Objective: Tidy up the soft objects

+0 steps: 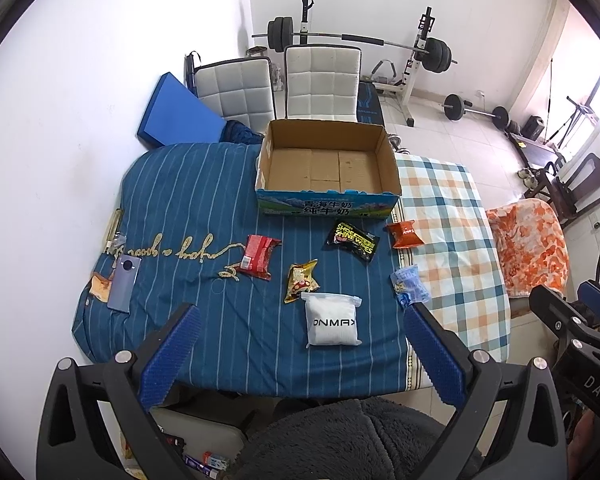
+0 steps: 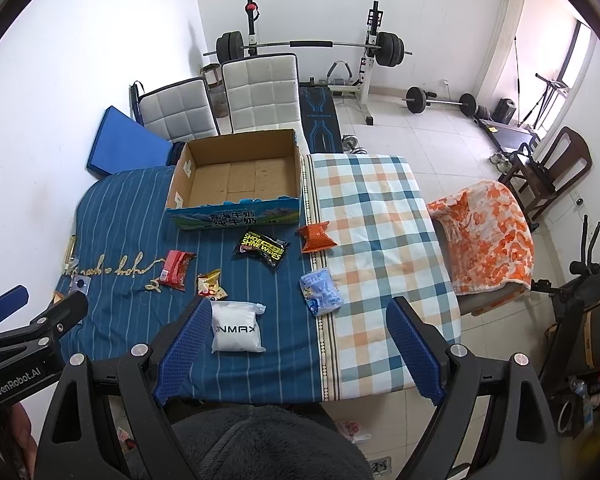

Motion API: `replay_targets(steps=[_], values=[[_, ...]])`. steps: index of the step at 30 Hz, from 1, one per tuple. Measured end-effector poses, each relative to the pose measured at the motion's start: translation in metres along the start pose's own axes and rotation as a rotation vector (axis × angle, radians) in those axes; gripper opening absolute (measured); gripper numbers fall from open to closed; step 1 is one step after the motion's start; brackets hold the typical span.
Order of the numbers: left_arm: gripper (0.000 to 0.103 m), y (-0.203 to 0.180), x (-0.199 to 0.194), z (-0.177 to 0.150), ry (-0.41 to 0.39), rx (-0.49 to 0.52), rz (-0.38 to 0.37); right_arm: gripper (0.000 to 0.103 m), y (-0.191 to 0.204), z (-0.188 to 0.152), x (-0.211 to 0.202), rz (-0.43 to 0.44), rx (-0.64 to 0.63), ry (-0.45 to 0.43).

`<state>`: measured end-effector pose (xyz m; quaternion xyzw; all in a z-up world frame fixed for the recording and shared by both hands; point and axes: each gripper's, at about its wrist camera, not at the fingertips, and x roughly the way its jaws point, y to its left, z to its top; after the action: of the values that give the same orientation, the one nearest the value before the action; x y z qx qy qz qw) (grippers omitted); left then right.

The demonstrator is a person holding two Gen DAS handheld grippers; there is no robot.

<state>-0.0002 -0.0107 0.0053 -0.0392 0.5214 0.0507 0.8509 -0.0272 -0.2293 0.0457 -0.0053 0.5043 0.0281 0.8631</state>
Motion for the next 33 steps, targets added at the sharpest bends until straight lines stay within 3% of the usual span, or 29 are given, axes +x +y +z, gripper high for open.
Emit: replay_targets(steps=[12,18,22,27,33], values=[[0.103,0.002,0.014,0.002,0.033,-0.018,0.007,0.091,0.002,0.003,0.017,0.019,-0.008,0.023],[0.103,0.003,0.050,0.012,0.065,-0.017,0.044,0.091,-0.015,0.010,0.055,0.033,0.011,0.076],[0.103,0.007,0.099,0.018,0.135,-0.034,0.056,0.091,-0.039,0.019,0.108,-0.009,0.018,0.140],[0.103,0.011,0.173,0.014,0.266,-0.055,0.070,0.091,-0.070,0.023,0.212,-0.029,-0.040,0.276],[0.103,0.002,0.266,-0.009,0.434,-0.099,-0.031,0.091,-0.083,0.003,0.336,0.012,-0.117,0.439]])
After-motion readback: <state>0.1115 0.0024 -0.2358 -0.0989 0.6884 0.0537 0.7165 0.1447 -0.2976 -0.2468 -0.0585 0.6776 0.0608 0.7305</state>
